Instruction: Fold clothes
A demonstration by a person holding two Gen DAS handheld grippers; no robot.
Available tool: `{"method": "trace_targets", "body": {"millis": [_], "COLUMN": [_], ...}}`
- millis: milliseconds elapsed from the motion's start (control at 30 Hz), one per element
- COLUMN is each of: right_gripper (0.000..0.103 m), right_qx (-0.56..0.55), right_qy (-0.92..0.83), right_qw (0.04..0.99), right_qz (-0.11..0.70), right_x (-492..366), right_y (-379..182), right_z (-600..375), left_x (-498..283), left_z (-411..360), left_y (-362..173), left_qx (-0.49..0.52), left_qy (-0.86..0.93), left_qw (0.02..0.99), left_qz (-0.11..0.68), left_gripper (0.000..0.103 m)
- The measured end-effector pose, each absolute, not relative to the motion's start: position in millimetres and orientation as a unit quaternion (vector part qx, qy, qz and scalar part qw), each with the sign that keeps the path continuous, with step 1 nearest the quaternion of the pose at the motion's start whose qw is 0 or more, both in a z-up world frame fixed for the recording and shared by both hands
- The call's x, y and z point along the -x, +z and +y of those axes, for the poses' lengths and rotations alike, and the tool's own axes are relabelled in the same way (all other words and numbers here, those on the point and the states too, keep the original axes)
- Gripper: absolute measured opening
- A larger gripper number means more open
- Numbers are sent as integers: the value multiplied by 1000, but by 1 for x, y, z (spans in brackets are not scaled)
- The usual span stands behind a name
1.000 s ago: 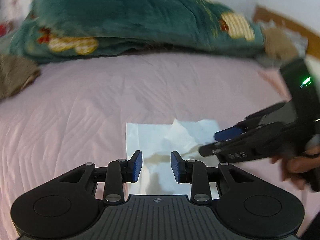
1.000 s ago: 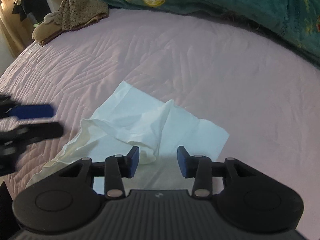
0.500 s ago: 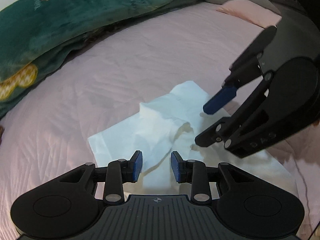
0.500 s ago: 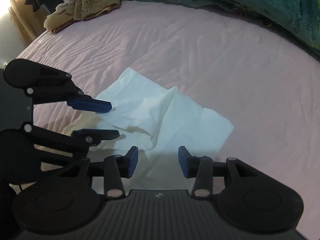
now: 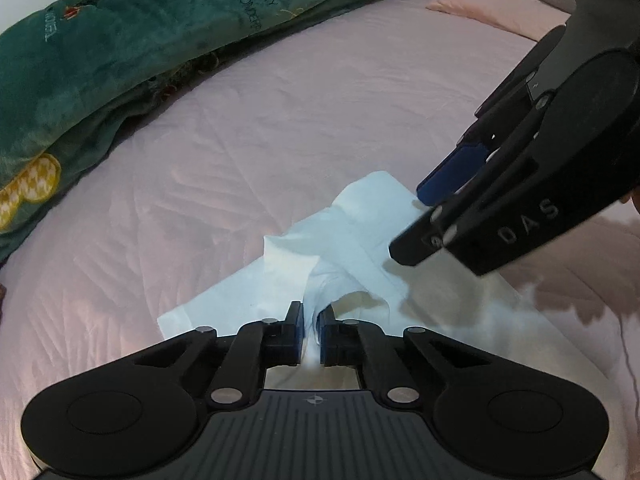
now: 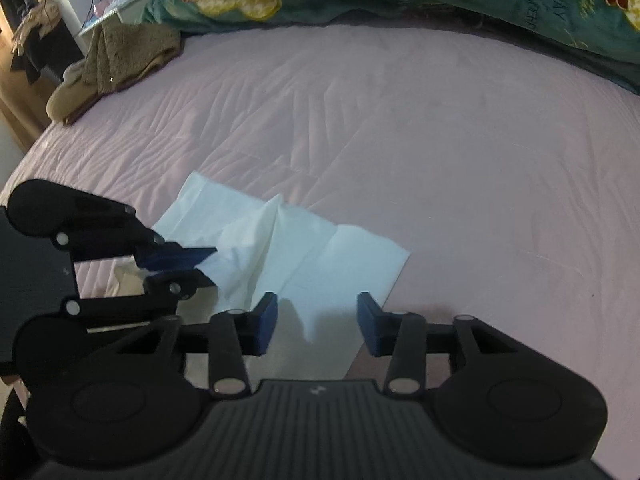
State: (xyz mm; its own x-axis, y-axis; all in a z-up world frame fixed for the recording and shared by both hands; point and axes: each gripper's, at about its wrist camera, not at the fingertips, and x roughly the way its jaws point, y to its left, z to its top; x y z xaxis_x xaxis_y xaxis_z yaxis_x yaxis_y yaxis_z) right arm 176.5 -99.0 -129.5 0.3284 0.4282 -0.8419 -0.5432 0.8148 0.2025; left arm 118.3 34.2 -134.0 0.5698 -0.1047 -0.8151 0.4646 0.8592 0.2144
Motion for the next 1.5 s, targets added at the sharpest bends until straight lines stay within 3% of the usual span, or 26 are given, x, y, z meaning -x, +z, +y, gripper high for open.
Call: {"method": "trace_targets", "body": {"millis": [300, 567, 967, 1200, 1267, 1500], "right_gripper": [40, 39, 40, 40, 40, 39], "right_qx": [60, 86, 84, 56, 59, 78], "right_qy": [260, 245, 229, 250, 261, 270], "right_qw": [823, 819, 823, 843, 840, 826], "right_qz": [501, 511, 514, 473, 472, 489], "right_x": [-192, -194, -193, -190, -191, -199], "right_y": [-149, -160, -154, -127, -131, -158], "right_z": [-97, -92, -90, -87, -77, -63], "left_x": [-116, -127, -142, -124, -132, -158], "left_z": [50, 110, 168, 155, 134, 122], "left_y": [-127, -115, -143, -100, -106, -164], "left_qx": [-176, -121, -58, -24, -40, -57], "left_qy": [-157, -108, -28, -84, -109, -87], "left_qw": [881, 903, 908, 931, 927, 903], "left_qz": [409, 397, 413, 356, 357, 418], "left_gripper": [5, 5, 10, 10, 15, 13]}}
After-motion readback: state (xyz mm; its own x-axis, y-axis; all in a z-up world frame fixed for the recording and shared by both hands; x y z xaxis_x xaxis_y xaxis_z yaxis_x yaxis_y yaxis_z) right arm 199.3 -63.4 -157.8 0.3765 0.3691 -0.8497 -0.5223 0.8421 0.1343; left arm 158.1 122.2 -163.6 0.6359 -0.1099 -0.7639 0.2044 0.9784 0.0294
